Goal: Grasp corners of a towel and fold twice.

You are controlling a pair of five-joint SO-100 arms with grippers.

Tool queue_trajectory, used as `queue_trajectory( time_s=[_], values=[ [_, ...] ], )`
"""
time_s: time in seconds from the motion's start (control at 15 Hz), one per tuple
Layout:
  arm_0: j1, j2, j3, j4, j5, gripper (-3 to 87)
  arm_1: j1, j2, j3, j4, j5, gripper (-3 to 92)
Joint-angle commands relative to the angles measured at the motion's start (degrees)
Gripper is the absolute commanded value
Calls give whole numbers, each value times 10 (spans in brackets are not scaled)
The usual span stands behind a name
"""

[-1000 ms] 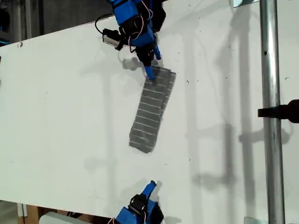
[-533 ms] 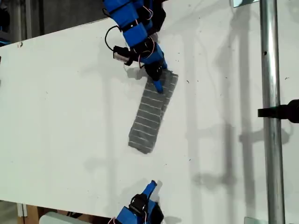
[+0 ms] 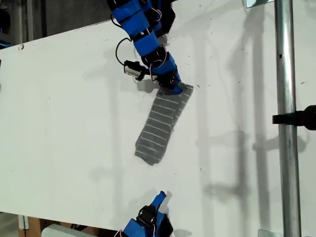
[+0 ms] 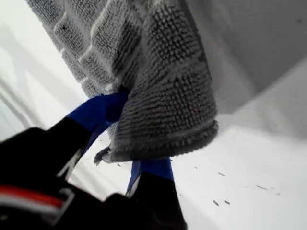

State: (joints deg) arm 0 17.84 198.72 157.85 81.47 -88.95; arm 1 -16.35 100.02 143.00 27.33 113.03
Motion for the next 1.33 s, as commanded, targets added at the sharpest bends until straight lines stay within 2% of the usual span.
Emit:
queue_trajectory(
  time_s=[0.0, 0.13, 0.27, 0.33, 0.4, 0.53, 0.6, 0.73, 0.93, 1.0, 1.07, 1.13, 1.2, 1.27],
  values=[
    [6, 4, -2, -8, 6, -26, -30, 100, -2, 131, -8, -2],
    [6, 4, -1, -9, 8, -26, -82, 256, -15, 287, 2, -2],
    [8, 4, -1, -9, 9, -27, -160, 403, -69, 476, 44, -2],
    [8, 4, -1, -9, 9, -27, -180, 436, -105, 524, 45, -2],
    [8, 4, -1, -9, 9, -27, -159, 421, -137, 519, 4, -2],
    [5, 4, -1, -9, 9, -27, -44, 300, -182, 364, -169, -2],
    [6, 4, -1, -9, 7, -27, -3, 228, -207, 291, -222, -2],
    [8, 4, 0, -9, 6, -27, 52, 145, -223, 132, -299, -2],
    [1, 4, 3, -12, 11, -27, 114, 77, -205, -25, -359, -2],
    [1, 4, 4, -12, 12, -27, 125, 78, -174, -125, -388, 99],
    [1, 4, 4, -13, 12, -27, 137, 82, -166, -181, -415, 268],
    [0, 4, 5, -14, 13, -27, 153, 89, -161, -203, -413, 271],
    [-1, 4, 6, -15, 14, -27, 162, 119, -140, -250, -417, 221],
    [-1, 4, 6, -15, 15, -27, 167, 156, -123, -253, -421, 127]
  ],
)
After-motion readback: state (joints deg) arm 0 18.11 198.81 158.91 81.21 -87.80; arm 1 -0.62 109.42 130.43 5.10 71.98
